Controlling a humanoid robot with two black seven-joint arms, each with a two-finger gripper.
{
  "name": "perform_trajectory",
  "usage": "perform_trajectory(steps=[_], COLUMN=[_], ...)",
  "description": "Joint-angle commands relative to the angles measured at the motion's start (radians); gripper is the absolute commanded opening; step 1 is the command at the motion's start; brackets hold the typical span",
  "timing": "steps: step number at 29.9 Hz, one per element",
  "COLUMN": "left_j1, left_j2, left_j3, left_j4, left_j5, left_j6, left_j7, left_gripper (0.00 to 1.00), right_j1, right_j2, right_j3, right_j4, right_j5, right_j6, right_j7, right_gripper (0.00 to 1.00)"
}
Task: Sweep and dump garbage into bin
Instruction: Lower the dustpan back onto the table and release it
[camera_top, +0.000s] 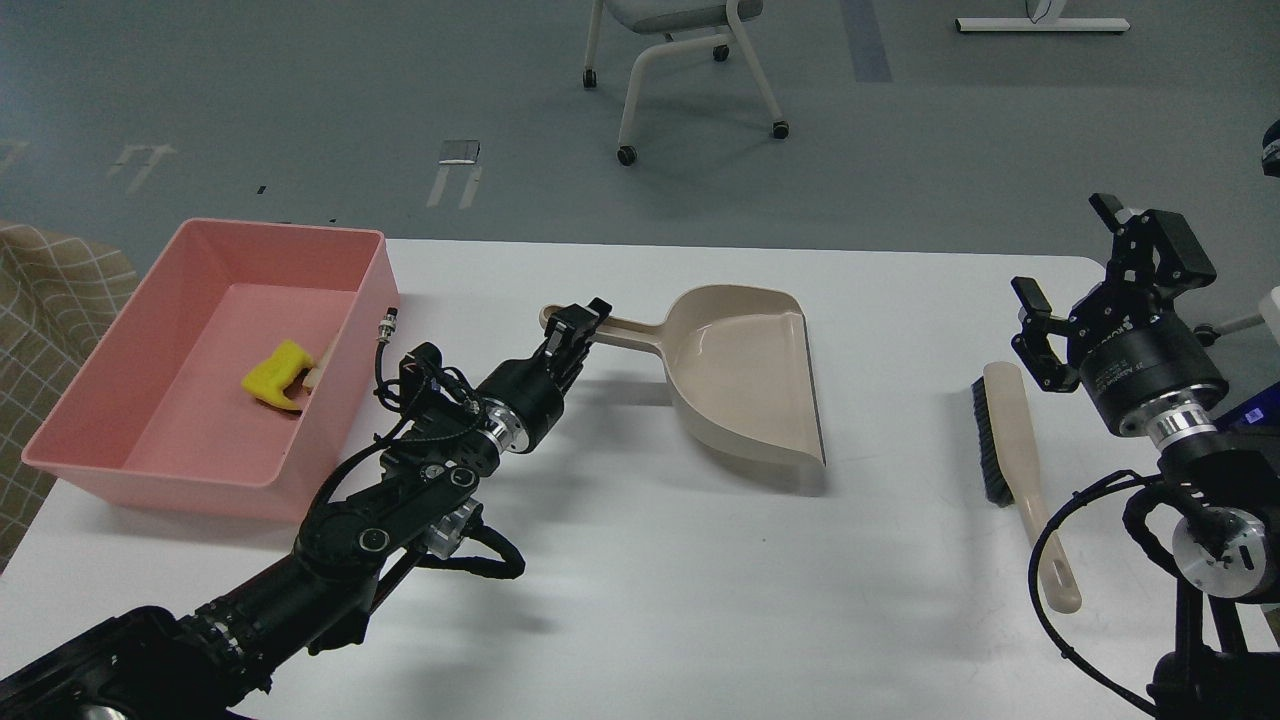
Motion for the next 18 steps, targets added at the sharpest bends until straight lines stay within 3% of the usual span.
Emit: perform_trajectory(steps=[1, 4, 6, 7, 8, 9, 14, 18], left_j1=[-0.001, -0.002, -0.002, -0.001, 0.001, 0.001, 0.001, 0.001], left_j2=[0.008, 0.028, 0.054, 0.065, 0.080, 0.089, 0.109, 0.120], left_j3=[0.002, 0.002, 0.003, 0.003, 0.006, 0.015, 0.039, 0.037], left_j4=[-0.001, -0.003, -0.004, -0.007, -0.012, -0.019, -0.039, -0.062], left_j5=[0.000, 0.000, -0.001, -0.001, 0.000, 0.000, -0.003, -0.004], left_j6=[0.003, 0.002, -0.003, -0.004, -0.006, -0.006, -0.007, -0.007], left_j7=[-0.008, -0.009, -0.019, -0.022, -0.031, -0.039, -0.040, -0.032], left_gripper=[0.08, 0.11, 0.18, 0.28, 0.57, 0.74, 0.76, 0.84], right_j1=[0.000, -0.001, -0.003, -0.006, -0.009, -0.009, -0.009, -0.009], right_j2=[0.000, 0.000, 0.000, 0.000, 0.000, 0.000, 0.000, 0.000], right_j3=[0.000, 0.001, 0.000, 0.000, 0.000, -0.002, -0.003, -0.002], right_j4=[-0.002, -0.004, -0.004, -0.005, -0.005, -0.005, -0.004, -0.004], right_j5=[0.001, 0.001, 0.001, 0.001, 0.001, 0.001, 0.001, 0.001], right_j6=[0.000, 0.000, 0.000, 0.000, 0.000, 0.000, 0.000, 0.000], right_j7=[-0.001, -0.001, 0.000, -0.001, -0.001, 0.000, 0.000, 0.000], right_gripper=[1.00, 0.99, 1.00, 0.99, 1.00, 0.99, 0.99, 0.99])
